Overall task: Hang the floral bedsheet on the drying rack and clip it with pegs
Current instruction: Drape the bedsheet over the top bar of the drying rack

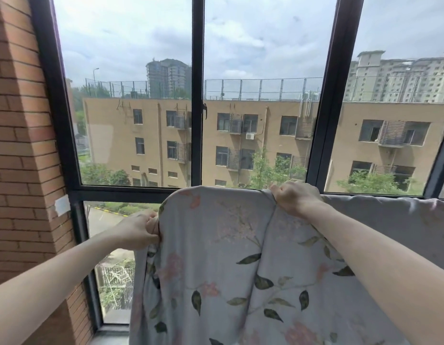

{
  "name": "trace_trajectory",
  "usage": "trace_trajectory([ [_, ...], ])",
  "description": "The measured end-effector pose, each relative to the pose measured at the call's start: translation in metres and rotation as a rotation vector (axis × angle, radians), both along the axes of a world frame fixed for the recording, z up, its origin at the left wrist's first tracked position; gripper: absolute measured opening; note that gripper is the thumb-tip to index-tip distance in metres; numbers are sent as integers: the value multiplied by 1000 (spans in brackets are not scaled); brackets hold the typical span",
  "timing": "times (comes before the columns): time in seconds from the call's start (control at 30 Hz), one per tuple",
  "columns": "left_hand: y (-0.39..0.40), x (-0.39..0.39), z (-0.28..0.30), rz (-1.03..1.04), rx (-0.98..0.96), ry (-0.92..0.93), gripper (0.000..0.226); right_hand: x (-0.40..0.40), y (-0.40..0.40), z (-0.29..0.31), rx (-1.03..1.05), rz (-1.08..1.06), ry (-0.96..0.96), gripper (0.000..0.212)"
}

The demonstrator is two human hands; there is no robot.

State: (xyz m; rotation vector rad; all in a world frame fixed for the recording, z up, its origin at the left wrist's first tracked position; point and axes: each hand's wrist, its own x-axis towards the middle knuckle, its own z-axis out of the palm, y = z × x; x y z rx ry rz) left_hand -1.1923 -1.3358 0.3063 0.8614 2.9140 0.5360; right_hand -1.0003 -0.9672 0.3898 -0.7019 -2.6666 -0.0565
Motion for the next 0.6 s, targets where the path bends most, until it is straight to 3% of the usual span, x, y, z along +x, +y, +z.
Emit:
trace_trajectory([
  [0.17,-1,-5,23,-24,13,-33,5,5,-5,3,-6,17,5,68],
  [0.23,-8,-13,41,0,74,-89,15,9,-5,3,-4,20,-1,67],
  [0.37,-19,-40,67,139,317,-145,8,15,-4,4,-5,13,0,68],
  [0.47,-20,-56,71,304,496,-2,3,15,-7,4,-7,23,4,63],
  [0.53,-19,-59,65,356,372,108,8,14,-10,4,-11,31,3,61],
  [0.6,-19,-52,53,359,110,184,17,15,-11,4,-16,33,2,61],
])
